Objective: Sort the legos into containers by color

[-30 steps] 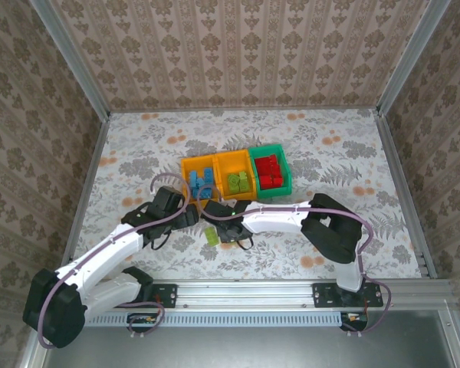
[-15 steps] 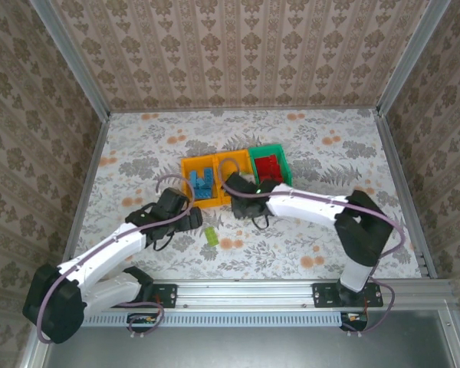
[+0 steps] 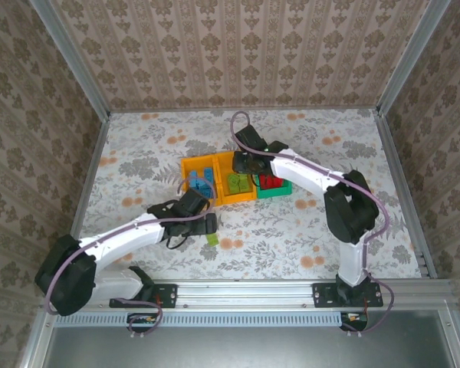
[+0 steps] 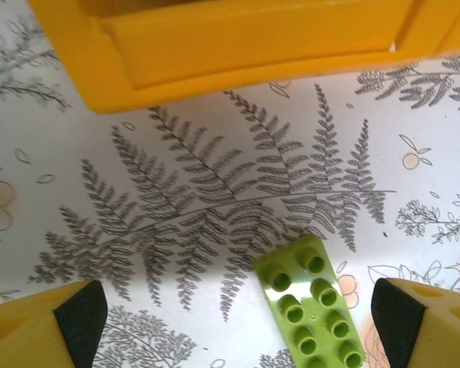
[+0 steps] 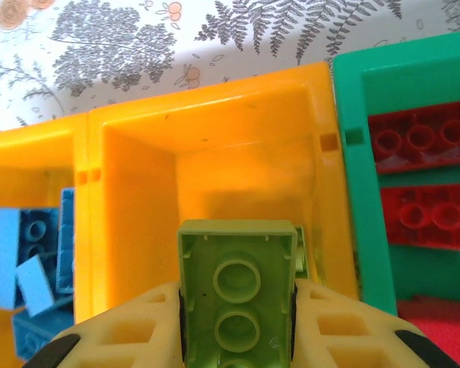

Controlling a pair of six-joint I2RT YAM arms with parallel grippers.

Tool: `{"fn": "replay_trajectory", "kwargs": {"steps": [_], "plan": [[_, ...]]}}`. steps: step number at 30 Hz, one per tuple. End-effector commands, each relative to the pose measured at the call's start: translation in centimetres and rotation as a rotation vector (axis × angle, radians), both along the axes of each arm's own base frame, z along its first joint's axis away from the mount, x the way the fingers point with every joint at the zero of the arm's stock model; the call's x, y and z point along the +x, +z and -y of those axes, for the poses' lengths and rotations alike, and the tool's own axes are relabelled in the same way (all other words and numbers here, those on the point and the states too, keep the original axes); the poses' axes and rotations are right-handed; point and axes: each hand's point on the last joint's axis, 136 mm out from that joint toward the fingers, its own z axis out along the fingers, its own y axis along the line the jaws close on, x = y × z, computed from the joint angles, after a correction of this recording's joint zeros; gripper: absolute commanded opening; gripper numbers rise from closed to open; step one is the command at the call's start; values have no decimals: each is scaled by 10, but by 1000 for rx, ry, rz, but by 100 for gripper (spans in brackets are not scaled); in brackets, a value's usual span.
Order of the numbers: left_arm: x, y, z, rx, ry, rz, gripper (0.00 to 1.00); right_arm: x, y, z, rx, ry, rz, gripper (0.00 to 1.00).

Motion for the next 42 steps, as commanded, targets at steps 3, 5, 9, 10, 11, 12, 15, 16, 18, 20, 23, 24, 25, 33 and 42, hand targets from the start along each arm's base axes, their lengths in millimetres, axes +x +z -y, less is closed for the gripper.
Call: {"fn": "replay_trajectory", "kwargs": {"steps": [3,5,9,10,11,12,15,16,18,20,23,24,25,33,42], "plan": [[-10,-5,11,-2,16,-70,90,19,-4,-17,48,7,-33,33],[-15,-9,10,6,22,-90,88,22,-11,-17,63,-10,-50,36],[-23,-12,15,-10,28,-115,86,25,-18,-19,90,-24,-70,44],[-24,-13,16,-9,27,-119,86,25,-18,-20,95,-23,-72,48],[-26,-14,17,-6,25,-123,86,25,-19,-21,95,-24,-77,53],[-26,-14,18,-4,25,-128,86,25,-20,-21,95,-24,-81,57],[-26,-18,21,7,21,-145,85,24,-16,-23,108,-16,-81,61],[-26,-19,23,8,18,-150,84,23,-14,-23,113,-14,-78,63],[-26,-21,27,10,12,-161,80,21,-5,-23,125,-11,-62,66],[-25,-23,29,12,9,-167,78,18,5,-23,144,-8,-43,69],[-24,-25,32,19,9,-173,77,12,25,-22,176,1,-6,69],[-23,-25,32,22,8,-173,77,9,32,-22,187,6,6,69],[-23,-26,33,24,7,-173,76,6,36,-21,194,7,16,70],[-21,-34,37,50,-2,-198,67,-15,76,0,201,10,111,73],[-19,-38,45,79,-54,-199,45,-32,76,38,125,-31,139,74]]}}
